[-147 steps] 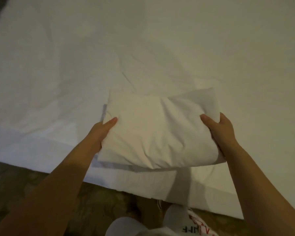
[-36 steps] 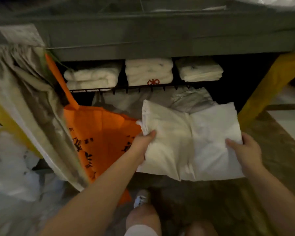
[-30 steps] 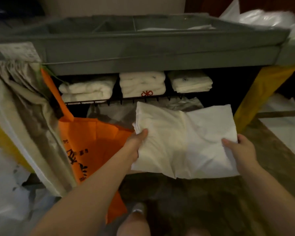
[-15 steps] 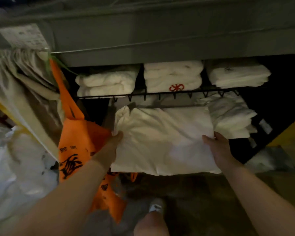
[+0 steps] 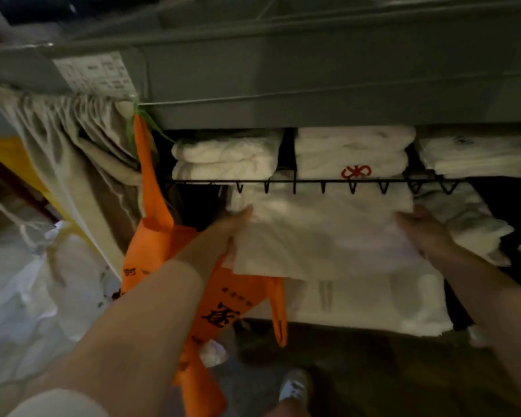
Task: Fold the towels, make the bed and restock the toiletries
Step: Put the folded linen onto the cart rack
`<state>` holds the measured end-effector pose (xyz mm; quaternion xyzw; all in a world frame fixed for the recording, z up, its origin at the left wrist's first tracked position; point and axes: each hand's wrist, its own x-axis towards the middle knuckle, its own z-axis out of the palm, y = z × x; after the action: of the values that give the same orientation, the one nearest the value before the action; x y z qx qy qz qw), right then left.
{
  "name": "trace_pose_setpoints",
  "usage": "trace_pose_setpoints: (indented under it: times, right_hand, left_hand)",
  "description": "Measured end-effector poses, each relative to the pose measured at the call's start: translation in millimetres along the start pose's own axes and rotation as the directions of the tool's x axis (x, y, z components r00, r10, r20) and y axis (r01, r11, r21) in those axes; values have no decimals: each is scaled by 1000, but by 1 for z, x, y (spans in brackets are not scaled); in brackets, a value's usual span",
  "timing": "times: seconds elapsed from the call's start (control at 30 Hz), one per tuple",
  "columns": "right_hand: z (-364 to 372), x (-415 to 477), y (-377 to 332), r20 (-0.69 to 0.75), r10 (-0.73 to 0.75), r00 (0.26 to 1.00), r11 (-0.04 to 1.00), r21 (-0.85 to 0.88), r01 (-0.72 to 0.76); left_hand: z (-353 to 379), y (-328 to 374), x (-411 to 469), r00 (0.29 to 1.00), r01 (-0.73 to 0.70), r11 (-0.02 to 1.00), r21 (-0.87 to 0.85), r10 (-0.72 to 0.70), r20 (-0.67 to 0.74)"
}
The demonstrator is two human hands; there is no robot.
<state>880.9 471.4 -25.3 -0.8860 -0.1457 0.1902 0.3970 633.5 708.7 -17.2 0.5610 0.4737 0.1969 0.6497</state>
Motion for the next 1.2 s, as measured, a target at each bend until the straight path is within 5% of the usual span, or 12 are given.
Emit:
trace_pose_setpoints:
  times: [0.07,0.13,0.23,0.3,0.4,0.53,0.63,0.77,0.87,0.97,1.13,1.2]
  right_hand:
    - [16,-23,23,47,20,999,987,-159,-13]
    - [35,-50,47,-146,-75,986,973,-228,41]
    - [58,-74,60,-400,-59,915,997,-61,38]
    - [71,-76,64,-288,138,947,951,307,-45]
    - [81,-86,51,180,268,946,548,779,-304]
    - [84,-79,30,280,198,939,302,894,-330]
    - [88,-69,15,278,200,939,176,933,-314]
    - [94,-48,0,396,219,892,-184,914,-361]
    - [68,-38,-34,303,85,949,-1,953,-304]
    - [58,-25,-41,144,-36,989,6,990,-143]
    - [90,-47,24,292,144,946,248,915,-320]
    - [96,-50,28,276,168,946,334,887,-318]
  left_hand:
    - [4,-25,-2,997,19,948,318,7,-80]
    - [8,-51,-11,980,101,858,503,0,-197]
    - [6,-83,-14,958,51,881,470,90,-273]
    - [2,-96,-17,947,52,971,233,25,-320]
    - [7,-115,-30,990,74,960,-271,-104,-97]
    - [23,-113,-31,983,122,723,-680,-182,-17]
    - [33,-105,-37,980,162,622,-766,-190,53]
    - [43,-85,-40,992,50,764,-643,-111,-54]
    - [48,-31,-15,997,-39,777,-628,-16,-82]
    - [49,-6,-10,998,-59,797,-602,29,-59]
    - [45,-85,-25,985,-47,940,-339,-14,-175]
    - [50,-84,-21,980,-17,899,-437,-71,-185]
